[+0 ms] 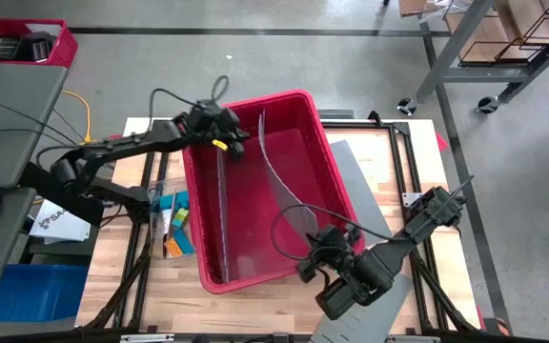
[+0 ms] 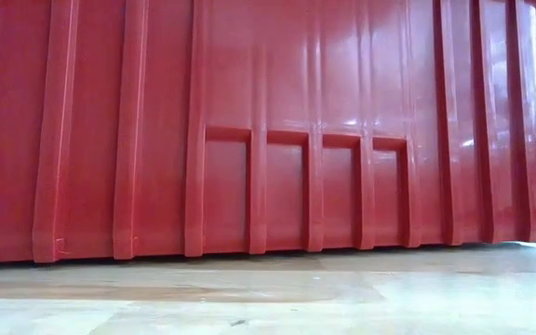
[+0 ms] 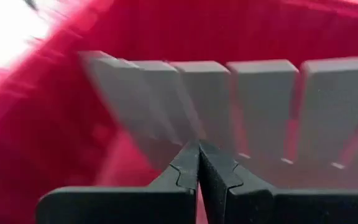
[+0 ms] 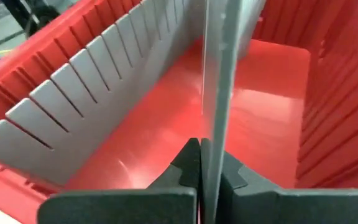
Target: Sort Items/Unsort Items
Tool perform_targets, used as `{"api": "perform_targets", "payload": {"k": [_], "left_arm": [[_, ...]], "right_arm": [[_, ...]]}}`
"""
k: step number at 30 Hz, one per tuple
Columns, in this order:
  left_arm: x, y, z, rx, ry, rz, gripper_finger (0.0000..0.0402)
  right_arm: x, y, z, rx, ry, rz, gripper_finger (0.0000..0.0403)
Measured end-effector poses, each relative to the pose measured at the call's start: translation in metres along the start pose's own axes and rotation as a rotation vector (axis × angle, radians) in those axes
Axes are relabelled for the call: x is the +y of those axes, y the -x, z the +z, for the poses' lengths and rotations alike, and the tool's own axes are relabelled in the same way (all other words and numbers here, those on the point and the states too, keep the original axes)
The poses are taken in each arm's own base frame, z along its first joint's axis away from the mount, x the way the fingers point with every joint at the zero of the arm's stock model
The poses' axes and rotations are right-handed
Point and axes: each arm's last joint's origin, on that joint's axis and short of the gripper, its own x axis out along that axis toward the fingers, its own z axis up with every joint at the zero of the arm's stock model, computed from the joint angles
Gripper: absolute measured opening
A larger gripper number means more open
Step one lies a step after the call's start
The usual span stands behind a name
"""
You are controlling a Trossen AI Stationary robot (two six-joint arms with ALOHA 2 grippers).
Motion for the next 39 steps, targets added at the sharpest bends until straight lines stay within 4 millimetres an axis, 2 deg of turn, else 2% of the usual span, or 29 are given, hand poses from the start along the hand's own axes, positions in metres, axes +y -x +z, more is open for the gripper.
{"api": "perform_targets", "payload": {"k": [2, 5, 8, 12, 16, 25, 28, 33, 35, 39], "left_arm": [[-0.009, -0.013, -0.009, 0.064, 0.019, -0.043, 0.0], [-0.026, -0.035, -0.036, 0.139, 0.081, -0.088, 0.0], [-0.043, -0.045, -0.057, 0.057, 0.183, -0.118, 0.0], [-0.059, -0.044, -0.074, -0.084, 0.35, -0.119, 0.0], [-0.072, -0.044, -0.087, -0.039, 0.385, -0.085, 0.0], [-0.083, -0.04, -0.092, -0.009, 0.639, -0.053, 0.0], [-0.082, -0.033, -0.086, -0.055, 0.644, -0.056, 0.0], [-0.07, -0.005, -0.051, -0.221, 0.482, -0.033, 0.0], [-0.062, 0.012, -0.036, -0.261, 0.421, 0.005, 0.0], [-0.051, 0.06, -0.005, -0.367, 0.293, 0.072, 0.0]], "right_arm": [[-0.002, 0.0, 0.0, -0.001, -0.008, -0.015, 0.0], [-0.005, 0.001, 0.0, -0.003, -0.003, -0.031, 0.0], [-0.005, 0.001, 0.0, -0.001, 0.002, -0.031, 0.0], [-0.005, 0.002, 0.0, 0.012, -0.018, -0.029, 0.0], [-0.005, 0.001, 0.0, 0.011, -0.019, -0.032, 0.0], [-0.005, 0.001, 0.0, 0.011, -0.021, -0.032, 0.0], [-0.006, 0.001, 0.0, 0.007, -0.021, -0.033, 0.0], [-0.005, 0.001, 0.0, 0.003, -0.022, -0.032, 0.0], [-0.005, 0.001, 0.001, -0.003, -0.023, -0.032, 0.0], [-0.005, 0.001, 0.0, -0.008, -0.027, -0.033, 0.0]]}}
